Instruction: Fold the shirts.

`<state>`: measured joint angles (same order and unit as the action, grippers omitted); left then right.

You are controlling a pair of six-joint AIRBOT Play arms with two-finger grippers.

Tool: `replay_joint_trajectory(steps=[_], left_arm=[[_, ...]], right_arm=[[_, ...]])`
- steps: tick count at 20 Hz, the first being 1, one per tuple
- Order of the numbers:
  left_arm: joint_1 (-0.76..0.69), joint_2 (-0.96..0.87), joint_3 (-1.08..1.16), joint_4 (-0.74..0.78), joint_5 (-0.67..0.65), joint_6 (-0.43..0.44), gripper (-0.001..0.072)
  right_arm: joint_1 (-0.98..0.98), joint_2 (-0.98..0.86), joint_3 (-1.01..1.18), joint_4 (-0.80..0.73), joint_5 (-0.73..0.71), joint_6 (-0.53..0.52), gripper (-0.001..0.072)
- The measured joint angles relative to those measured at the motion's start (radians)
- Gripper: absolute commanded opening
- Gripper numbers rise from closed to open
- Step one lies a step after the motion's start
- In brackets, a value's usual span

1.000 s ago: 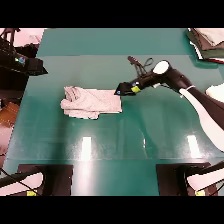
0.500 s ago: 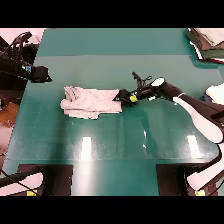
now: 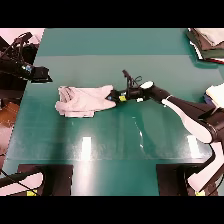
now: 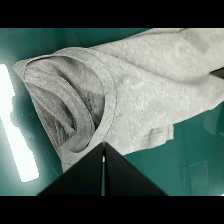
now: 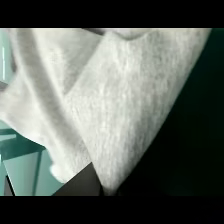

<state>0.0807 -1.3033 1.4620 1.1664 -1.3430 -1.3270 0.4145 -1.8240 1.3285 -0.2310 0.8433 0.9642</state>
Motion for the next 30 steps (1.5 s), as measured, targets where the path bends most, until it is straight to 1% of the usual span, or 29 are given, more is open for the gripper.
replay_joint_trajectory(steps=[2, 4, 6, 9, 13, 17, 21, 26, 30], left_arm=[[0.0, 0.0, 0.0, 0.0, -0.001, 0.0, 0.0023], [0.0, 0.0, 0.0, 0.0, -0.002, 0.0, 0.0023], [0.0, 0.0, 0.0, 0.0, -0.002, 0.0, 0.0023], [0.0, 0.0, 0.0, 0.0, -0.001, 0.0, 0.0024], [0.0, 0.0, 0.0, -0.034, 0.0, 0.0, 0.0023], [0.0, 0.0, 0.0, -0.095, 0.0, -0.002, 0.0023], [0.0, 0.0, 0.0, -0.127, 0.0, -0.002, 0.0024], [0.0, 0.0, 0.0, -0.144, 0.0, -0.003, 0.0023], [0.0, 0.0, 0.0, -0.147, 0.0, -0.004, 0.0023]], right_arm=[[-0.039, 0.046, 0.02, -0.06, 0.0, 0.009, 0.0012], [-0.119, 0.121, 0.033, -0.148, 0.011, 0.055, 0.0012], [-0.222, 0.196, 0.038, -0.268, 0.053, 0.109, 0.0012], [-0.425, 0.314, 0.043, -0.454, 0.14, 0.182, 0.0012], [-0.723, 0.433, 0.045, -0.583, 0.226, 0.216, 0.0012], [-0.99, 0.498, 0.053, -0.624, 0.238, 0.208, 0.0012], [-1.159, 0.492, 0.127, -0.63, 0.238, 0.176, 0.0012], [-1.23, 0.441, 0.305, -0.628, 0.245, 0.155, 0.0012], [-1.243, 0.418, 0.447, -0.637, 0.285, 0.151, 0.0012]])
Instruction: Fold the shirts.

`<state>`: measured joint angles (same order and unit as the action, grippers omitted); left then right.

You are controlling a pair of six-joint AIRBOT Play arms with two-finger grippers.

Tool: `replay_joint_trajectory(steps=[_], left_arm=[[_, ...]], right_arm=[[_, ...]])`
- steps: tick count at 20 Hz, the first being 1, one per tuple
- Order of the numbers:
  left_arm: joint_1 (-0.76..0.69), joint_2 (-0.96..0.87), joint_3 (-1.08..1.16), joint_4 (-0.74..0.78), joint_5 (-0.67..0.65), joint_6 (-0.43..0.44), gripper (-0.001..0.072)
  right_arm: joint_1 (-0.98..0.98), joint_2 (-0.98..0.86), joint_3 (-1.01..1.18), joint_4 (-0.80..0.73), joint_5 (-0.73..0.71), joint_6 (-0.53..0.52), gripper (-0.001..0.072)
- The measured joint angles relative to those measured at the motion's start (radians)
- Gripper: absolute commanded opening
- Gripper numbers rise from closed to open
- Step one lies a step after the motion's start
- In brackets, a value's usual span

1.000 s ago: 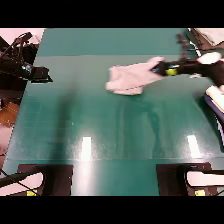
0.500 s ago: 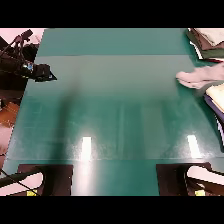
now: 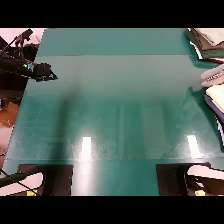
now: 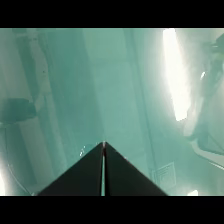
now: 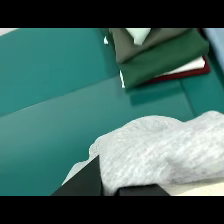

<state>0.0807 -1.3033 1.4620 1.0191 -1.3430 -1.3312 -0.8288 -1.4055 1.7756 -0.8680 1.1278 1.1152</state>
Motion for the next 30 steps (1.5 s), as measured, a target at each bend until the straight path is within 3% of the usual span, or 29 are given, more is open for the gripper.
replay_joint_trajectory(steps=[7, 14, 16, 17, 24, 25, 30], left_arm=[[0.0, 0.0, 0.0, -0.003, 0.0, 0.001, 0.0023], [0.0, 0.0, 0.0, -0.003, -0.001, 0.002, 0.0023], [0.0, 0.0, 0.0, -0.003, -0.001, 0.003, 0.0024], [0.0, 0.0, 0.0, -0.002, -0.001, 0.003, 0.0023], [0.0, 0.0, 0.0, -0.003, -0.001, 0.004, 0.0024], [0.0, 0.0, 0.0, -0.003, -0.001, 0.004, 0.0024], [0.0, 0.0, 0.0, -0.003, 0.005, 0.002, 0.0024]], right_arm=[[-0.038, -0.005, 0.087, -0.132, 0.137, 0.061, 0.0014], [-0.192, -0.006, 0.096, -0.284, 0.314, 0.226, 0.0038], [-0.246, -0.005, 0.089, -0.307, 0.356, 0.26, 0.0375], [-0.275, -0.001, 0.076, -0.315, 0.374, 0.271, 0.0393], [-0.424, 0.079, -0.121, -0.314, 0.391, 0.305, 0.0357], [-0.431, 0.091, -0.144, -0.294, 0.383, 0.306, 0.0316], [-0.351, 0.145, -0.211, -0.093, 0.338, 0.309, 0.0314]])
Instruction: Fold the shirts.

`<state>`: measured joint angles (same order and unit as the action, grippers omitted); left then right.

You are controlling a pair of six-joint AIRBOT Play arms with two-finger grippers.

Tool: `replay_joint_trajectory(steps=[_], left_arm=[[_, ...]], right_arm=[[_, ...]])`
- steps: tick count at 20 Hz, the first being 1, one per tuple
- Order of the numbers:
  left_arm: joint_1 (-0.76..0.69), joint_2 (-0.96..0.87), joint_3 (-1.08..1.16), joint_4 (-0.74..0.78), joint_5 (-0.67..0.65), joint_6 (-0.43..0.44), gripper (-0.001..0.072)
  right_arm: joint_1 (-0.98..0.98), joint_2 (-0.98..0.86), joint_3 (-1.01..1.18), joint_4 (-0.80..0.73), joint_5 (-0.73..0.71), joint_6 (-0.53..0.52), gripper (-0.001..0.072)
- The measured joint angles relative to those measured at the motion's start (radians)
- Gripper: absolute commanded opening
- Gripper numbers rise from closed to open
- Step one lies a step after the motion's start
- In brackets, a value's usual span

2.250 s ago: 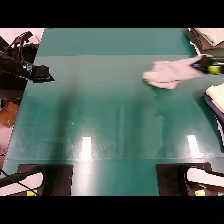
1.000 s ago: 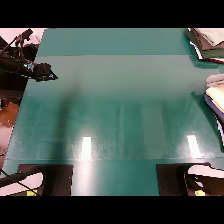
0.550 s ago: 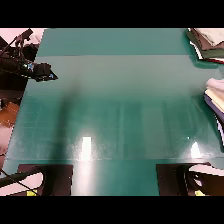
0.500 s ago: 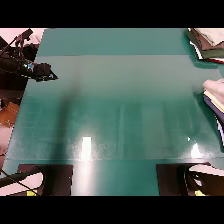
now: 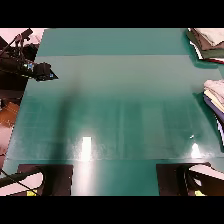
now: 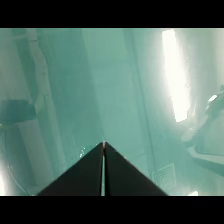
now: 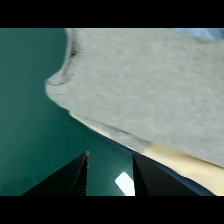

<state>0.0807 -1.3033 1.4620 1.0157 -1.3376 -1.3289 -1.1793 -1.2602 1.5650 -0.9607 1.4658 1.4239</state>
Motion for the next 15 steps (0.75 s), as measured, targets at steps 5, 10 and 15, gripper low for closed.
replay_joint_trajectory(steps=[5, 10, 15], left_arm=[[0.0, 0.0, 0.0, -0.003, 0.014, -0.004, 0.0024], [0.0, 0.0, 0.0, -0.003, 0.026, -0.005, 0.0023], [0.0, 0.0, 0.0, -0.003, 0.029, -0.006, 0.0024]], right_arm=[[0.272, 0.035, -0.014, 0.118, -0.015, 0.0, 0.0016], [0.552, 0.044, -0.016, 0.142, 0.029, 0.0, 0.0014], [0.721, 0.045, -0.016, 0.145, 0.049, -0.001, 0.0015]])
